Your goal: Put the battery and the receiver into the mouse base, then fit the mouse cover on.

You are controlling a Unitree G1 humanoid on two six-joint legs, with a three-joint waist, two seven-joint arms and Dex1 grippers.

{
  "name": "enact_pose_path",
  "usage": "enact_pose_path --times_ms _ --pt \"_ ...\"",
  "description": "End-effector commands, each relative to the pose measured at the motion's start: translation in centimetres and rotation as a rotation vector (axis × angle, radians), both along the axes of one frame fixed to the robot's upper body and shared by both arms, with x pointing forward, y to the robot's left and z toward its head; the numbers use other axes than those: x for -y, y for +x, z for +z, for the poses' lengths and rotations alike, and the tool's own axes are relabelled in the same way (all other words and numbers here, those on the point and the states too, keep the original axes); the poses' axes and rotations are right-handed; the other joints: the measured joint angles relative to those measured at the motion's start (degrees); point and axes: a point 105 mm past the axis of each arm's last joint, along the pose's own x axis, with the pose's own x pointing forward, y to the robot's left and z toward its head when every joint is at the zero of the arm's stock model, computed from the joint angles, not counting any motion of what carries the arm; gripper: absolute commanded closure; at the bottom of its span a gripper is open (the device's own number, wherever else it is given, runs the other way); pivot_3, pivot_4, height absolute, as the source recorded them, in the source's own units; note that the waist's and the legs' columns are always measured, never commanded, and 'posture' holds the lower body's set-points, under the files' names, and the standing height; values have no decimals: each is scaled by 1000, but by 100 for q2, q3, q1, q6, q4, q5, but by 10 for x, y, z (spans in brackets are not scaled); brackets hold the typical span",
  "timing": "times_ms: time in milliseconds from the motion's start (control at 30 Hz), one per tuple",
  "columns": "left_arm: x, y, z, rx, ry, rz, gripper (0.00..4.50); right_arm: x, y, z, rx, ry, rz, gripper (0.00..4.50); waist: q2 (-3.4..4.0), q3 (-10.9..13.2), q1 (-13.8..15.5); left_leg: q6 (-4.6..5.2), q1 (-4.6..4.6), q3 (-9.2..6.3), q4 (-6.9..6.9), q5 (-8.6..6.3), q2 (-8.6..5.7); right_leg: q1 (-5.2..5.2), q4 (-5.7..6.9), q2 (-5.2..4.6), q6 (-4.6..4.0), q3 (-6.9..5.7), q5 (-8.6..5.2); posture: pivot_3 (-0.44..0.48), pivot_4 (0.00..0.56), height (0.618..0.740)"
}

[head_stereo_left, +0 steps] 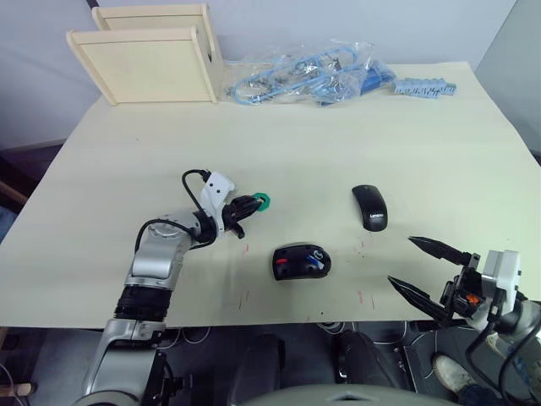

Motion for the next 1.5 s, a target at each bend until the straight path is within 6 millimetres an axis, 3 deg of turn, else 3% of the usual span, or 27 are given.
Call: enact_pose_path --times_ms 33,800,833,867,1100,1500 --pt "2 2 8 36 15 -18 3588 -4 -3 9 40 15 17 0 0 0 0 0 0 0 0 0 0 0 0 0 0 -1 0 0 150 740" --pt "8 2 8 -6 45 -8 3588 -5 -2 9 39 18 20 0 0 0 0 0 1 0 0 0 0 0 1 0 0 0 0 0 150 740" --pt "8 2 8 -6 46 -9 4156 -5 -2 9 39 17 20 0 0 0 0 0 1 0 0 0 0 0 1 0 0 0 0 0 150 740" --pt "8 1 8 -6 48 -9 4416 -5 -2 9 38 17 21 0 0 0 0 0 0 0 0 0 0 0 1 0 0 -1 0 0 150 740" --pt "7 0 10 -3 49 -13 4416 -5 -1 9 38 17 25 0 0 0 0 0 0 0 0 0 0 0 1 0 0 0 0 0 150 740" --pt "12 -35 47 5 41 -263 4416 -19 8 21 -23 20 44 0 0 0 -4 0 0 -2 0 0 2 -1 2 0 -1 1 0 0 150 740"
